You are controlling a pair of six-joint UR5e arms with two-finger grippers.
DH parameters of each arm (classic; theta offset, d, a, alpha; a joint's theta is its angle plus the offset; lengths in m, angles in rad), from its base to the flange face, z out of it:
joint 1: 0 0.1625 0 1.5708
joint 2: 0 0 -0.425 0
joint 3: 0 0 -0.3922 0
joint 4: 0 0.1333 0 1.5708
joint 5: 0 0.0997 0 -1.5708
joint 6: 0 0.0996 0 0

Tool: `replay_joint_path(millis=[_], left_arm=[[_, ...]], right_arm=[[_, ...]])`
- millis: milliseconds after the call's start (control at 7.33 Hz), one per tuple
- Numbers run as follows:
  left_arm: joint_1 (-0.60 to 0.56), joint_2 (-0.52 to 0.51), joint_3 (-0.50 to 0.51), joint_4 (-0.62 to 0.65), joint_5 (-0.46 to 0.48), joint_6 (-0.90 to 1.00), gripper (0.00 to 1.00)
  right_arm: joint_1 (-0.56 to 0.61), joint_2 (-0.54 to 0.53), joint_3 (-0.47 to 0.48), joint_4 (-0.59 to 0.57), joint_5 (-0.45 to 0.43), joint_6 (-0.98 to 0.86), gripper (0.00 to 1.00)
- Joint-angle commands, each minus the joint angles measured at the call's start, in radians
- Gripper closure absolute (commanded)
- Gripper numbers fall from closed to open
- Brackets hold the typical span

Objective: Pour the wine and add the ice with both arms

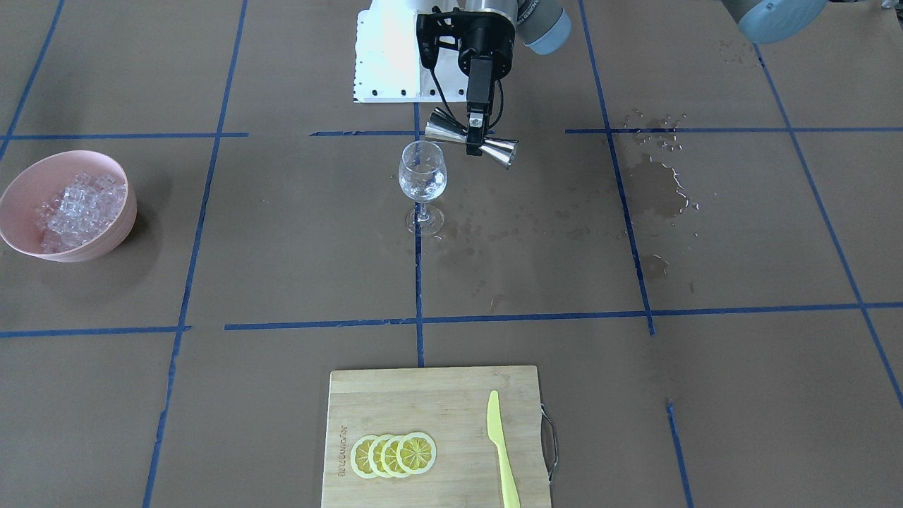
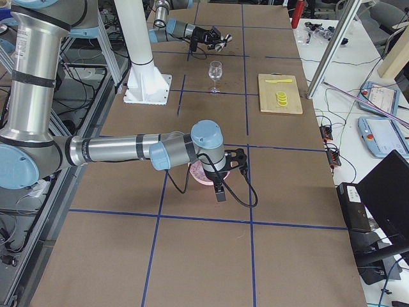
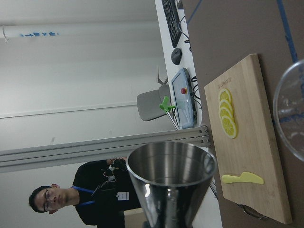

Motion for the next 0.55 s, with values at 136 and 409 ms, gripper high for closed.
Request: replay_joint_path(millis=[136,409], left_arm=[[-0.008,0.08,-0.002,-0.265,-0.01,-0.001,1.0],[-0.014,0.195,0.0,-0.433,-0.071,-0.001,1.0]], right_arm=[[0.0,-0.001,0.003,0.0,0.0,0.0,0.0],[0.0,-0.001,0.003,0.002,0.0,0.0,0.0]])
